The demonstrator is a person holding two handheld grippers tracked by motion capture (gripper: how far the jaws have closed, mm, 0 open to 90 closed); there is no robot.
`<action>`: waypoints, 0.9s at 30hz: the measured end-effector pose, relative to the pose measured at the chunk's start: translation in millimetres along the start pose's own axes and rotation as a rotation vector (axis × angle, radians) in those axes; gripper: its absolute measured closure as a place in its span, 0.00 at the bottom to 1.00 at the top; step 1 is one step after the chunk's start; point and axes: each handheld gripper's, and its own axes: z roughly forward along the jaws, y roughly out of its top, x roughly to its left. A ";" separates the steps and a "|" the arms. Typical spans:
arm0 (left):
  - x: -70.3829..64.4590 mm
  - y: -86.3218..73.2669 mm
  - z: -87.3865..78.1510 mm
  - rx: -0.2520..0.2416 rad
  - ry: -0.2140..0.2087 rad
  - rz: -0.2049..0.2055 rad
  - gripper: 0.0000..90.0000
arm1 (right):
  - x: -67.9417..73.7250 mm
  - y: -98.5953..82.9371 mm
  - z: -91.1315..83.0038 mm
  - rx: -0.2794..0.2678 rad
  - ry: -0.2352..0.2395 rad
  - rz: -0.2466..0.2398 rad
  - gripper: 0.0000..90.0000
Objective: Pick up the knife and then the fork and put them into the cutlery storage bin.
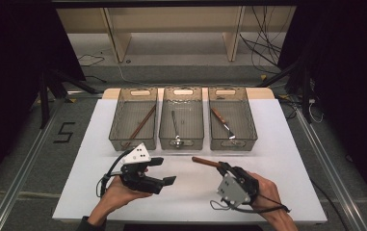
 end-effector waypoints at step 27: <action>21.8 -66.7 -4.6 -0.051 0.133 -0.032 0.22 | -154.7 -19.4 61.9 0.016 0.332 0.925 0.90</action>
